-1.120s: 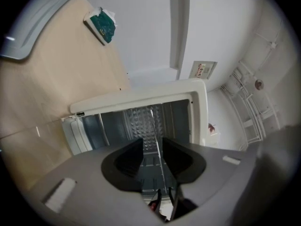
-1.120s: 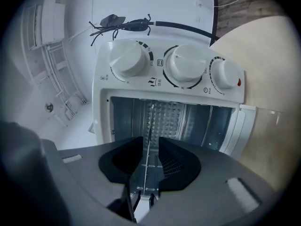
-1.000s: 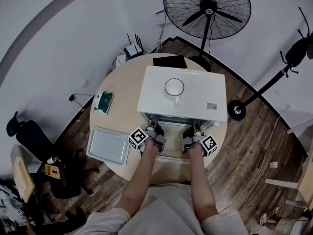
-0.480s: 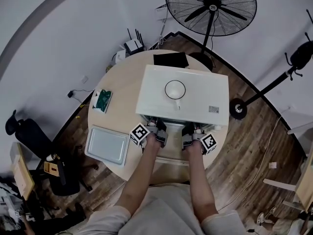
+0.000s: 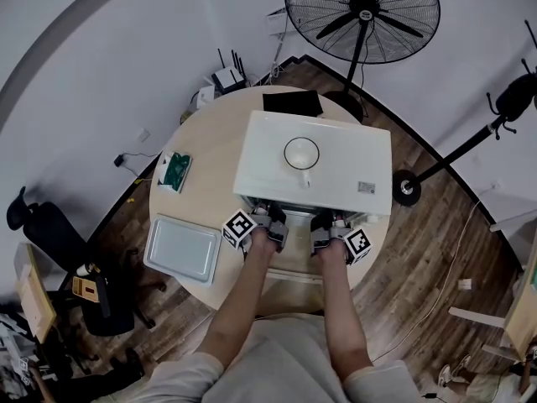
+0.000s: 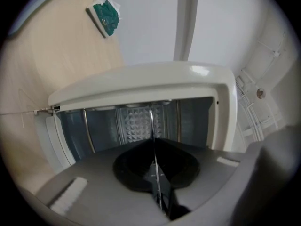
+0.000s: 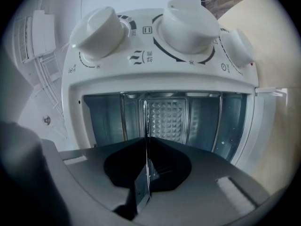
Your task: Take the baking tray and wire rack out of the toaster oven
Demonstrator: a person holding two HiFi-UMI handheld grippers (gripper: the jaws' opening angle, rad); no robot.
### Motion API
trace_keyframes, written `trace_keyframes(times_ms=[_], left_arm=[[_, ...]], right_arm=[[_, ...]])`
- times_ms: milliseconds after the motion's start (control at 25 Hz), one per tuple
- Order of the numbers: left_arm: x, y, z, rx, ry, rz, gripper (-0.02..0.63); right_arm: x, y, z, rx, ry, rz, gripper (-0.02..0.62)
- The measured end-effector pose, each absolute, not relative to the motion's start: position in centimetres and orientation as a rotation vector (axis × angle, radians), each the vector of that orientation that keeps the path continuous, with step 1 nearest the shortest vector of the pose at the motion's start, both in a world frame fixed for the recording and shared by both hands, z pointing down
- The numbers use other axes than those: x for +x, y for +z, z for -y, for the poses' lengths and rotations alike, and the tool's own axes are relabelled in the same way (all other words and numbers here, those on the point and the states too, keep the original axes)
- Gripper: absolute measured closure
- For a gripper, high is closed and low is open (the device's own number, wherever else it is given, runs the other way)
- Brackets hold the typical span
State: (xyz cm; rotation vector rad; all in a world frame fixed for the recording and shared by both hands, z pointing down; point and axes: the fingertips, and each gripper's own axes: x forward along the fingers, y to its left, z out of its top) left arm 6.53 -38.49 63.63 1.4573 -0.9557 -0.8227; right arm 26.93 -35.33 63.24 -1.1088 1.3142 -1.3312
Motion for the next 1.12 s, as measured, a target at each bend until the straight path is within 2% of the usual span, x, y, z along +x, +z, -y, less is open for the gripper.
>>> trace_keyframes(times_ms=[1120], left_arm=[[5.6,63.5,33.7,1.456,-0.768,0.930,0.545]], right_arm=[[26.1,62.5,30.6,-1.087,-1.324,-1.306,0.592]])
